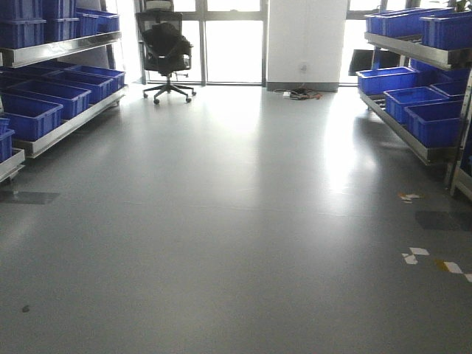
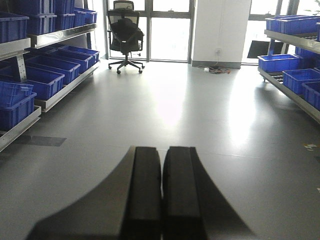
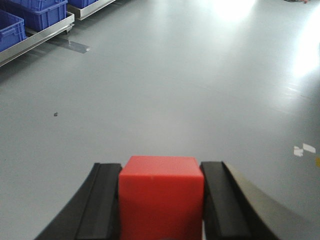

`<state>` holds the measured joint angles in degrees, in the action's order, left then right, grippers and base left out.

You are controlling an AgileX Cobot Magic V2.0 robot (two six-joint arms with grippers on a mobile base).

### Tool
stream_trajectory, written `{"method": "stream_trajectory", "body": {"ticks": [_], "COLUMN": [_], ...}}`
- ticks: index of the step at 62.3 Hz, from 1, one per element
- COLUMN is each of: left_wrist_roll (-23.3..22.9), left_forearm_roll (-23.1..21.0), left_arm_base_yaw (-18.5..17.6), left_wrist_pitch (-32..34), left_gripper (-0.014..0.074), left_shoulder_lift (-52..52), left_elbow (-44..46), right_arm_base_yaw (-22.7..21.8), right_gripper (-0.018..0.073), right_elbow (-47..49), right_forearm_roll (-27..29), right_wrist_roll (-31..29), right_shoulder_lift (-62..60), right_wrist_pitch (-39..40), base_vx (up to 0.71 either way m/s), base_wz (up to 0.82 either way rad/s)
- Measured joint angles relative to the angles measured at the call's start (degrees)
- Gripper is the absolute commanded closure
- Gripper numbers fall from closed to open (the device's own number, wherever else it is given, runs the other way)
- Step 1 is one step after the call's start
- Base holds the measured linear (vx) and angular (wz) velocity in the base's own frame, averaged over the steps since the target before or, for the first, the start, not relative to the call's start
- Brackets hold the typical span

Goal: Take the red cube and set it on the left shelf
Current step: 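Drive the base away from the table toward the blue crate shelf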

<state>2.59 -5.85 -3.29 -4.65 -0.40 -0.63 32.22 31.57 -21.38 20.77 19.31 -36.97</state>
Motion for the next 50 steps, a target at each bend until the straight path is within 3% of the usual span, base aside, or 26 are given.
{"method": "stream_trajectory", "body": {"ticks": [50], "left_wrist_roll": [0.0], "left_forearm_roll": [0.0], "left_arm_base_yaw": [0.0], "left_wrist_pitch": [0.0], "left_gripper": [0.0495], "left_shoulder_lift": [0.0], "left_elbow": [0.0], "right_arm_base_yaw": [0.0], "right_gripper": [0.0401], "right_elbow": [0.0], "right_forearm_roll": [0.0], "right_wrist_roll": [0.0], "right_shoulder_lift": [0.0], "right_wrist_pitch": [0.0], "base_vx": [0.61], "base_wz": [0.08]}}
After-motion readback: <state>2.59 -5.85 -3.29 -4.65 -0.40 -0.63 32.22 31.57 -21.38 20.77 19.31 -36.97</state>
